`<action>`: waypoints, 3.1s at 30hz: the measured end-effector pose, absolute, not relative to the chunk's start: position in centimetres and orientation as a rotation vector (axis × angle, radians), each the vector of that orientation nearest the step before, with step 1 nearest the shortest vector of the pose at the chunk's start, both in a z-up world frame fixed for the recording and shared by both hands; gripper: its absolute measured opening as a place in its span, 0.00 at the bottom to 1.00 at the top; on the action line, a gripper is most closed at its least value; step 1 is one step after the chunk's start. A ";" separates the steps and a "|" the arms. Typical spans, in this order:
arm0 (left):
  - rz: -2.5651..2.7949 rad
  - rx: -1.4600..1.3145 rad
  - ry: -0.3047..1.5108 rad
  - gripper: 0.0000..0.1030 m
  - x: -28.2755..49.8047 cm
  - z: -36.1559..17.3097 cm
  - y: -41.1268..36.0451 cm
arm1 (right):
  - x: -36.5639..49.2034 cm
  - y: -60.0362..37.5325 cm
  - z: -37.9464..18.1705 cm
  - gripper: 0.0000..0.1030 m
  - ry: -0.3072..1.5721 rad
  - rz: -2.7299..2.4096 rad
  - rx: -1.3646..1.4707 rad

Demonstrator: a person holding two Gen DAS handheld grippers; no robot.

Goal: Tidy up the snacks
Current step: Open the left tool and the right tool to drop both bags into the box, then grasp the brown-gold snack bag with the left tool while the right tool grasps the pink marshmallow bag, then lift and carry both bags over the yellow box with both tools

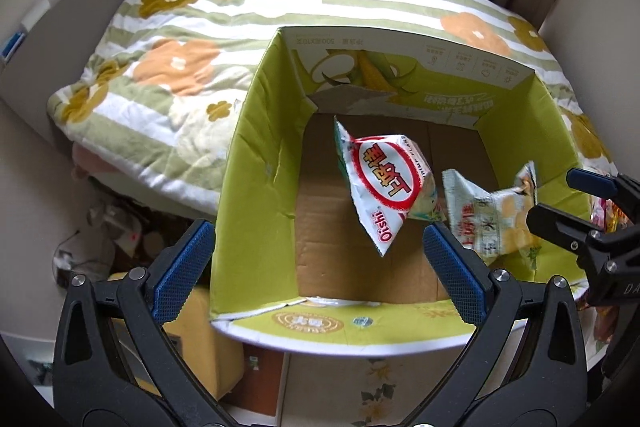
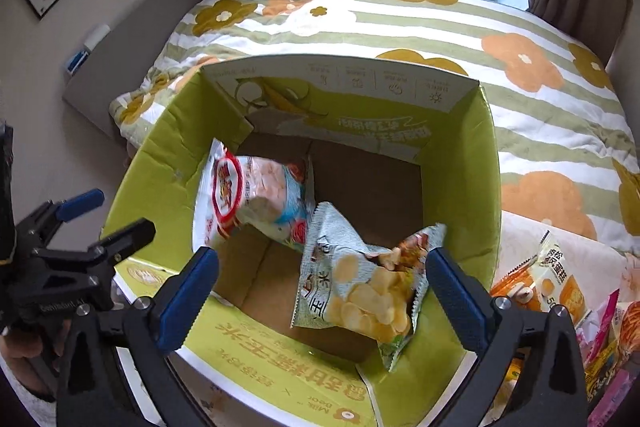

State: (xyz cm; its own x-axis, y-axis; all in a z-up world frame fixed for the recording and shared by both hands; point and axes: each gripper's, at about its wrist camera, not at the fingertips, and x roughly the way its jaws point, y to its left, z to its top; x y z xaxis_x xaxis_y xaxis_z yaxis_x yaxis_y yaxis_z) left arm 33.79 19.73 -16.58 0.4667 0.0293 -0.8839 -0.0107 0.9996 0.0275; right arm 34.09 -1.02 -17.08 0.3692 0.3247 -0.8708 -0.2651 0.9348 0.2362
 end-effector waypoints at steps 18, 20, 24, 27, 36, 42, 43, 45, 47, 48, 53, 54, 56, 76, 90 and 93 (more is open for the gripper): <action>-0.033 -0.021 0.953 1.00 30.2 -11.6 19.9 | 29.4 -0.8 -11.6 1.00 1.003 0.321 0.014; -0.054 -0.019 0.941 1.00 29.8 -11.0 19.4 | 28.6 -1.4 -10.7 1.00 0.984 0.302 0.012; -0.093 -0.017 0.922 1.00 29.1 -10.1 17.9 | 27.1 -3.1 -9.1 1.00 0.941 0.254 0.028; -0.125 -0.009 0.911 1.00 28.4 -9.4 16.0 | 25.9 -5.1 -8.2 1.00 0.914 0.210 0.053; -0.221 -0.016 0.903 1.00 25.2 -8.8 6.5 | 20.9 -13.3 -6.5 1.00 0.863 0.106 0.103; -0.292 0.005 0.928 1.00 22.6 -9.6 -1.7 | 16.8 -20.0 -6.3 1.00 0.869 0.038 0.111; -0.305 0.006 0.936 1.00 22.1 -9.9 -3.3 | 15.9 -21.5 -6.4 1.00 0.875 0.026 0.119; -0.322 0.003 0.952 1.00 21.4 -10.4 -5.4 | 14.8 -23.5 -6.6 1.00 0.879 0.008 0.128; -0.329 0.003 0.971 1.00 20.8 -11.3 -7.5 | 13.6 -25.7 -6.8 1.00 0.877 -0.016 0.129; -0.330 0.004 0.983 1.00 20.5 -11.9 -8.7 | 13.3 -26.8 -6.9 1.00 0.876 -0.027 0.129; -0.320 -0.019 1.055 1.00 20.8 -14.7 -12.2 | 11.8 -31.5 -8.3 1.00 0.906 -0.053 0.169; -0.320 -0.034 1.078 1.00 21.1 -15.5 -12.6 | 11.6 -32.5 -8.9 1.00 0.913 -0.054 0.181; -0.314 -0.061 1.126 1.00 21.9 -17.2 -13.3 | 11.4 -33.6 -9.7 1.00 0.928 -0.063 0.194; -0.331 -0.077 1.451 0.83 27.9 -29.4 -16.0 | 12.6 -39.3 -18.6 1.00 1.052 -0.143 0.390; -0.390 -0.009 1.460 0.57 27.1 -29.0 -17.0 | 14.2 -39.9 -20.9 1.00 1.110 -0.133 0.415; -0.394 -0.005 1.458 0.56 26.8 -28.7 -17.1 | 14.5 -39.8 -21.3 1.00 1.122 -0.126 0.416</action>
State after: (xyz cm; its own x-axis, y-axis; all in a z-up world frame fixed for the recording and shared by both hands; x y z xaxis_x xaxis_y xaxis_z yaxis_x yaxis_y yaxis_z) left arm 26.76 -17.12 -28.73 0.0603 -0.2633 -0.9628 0.2571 0.9361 -0.2399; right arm 14.46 -39.80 -21.33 0.4362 0.1083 -0.8933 0.3045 0.9164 0.2598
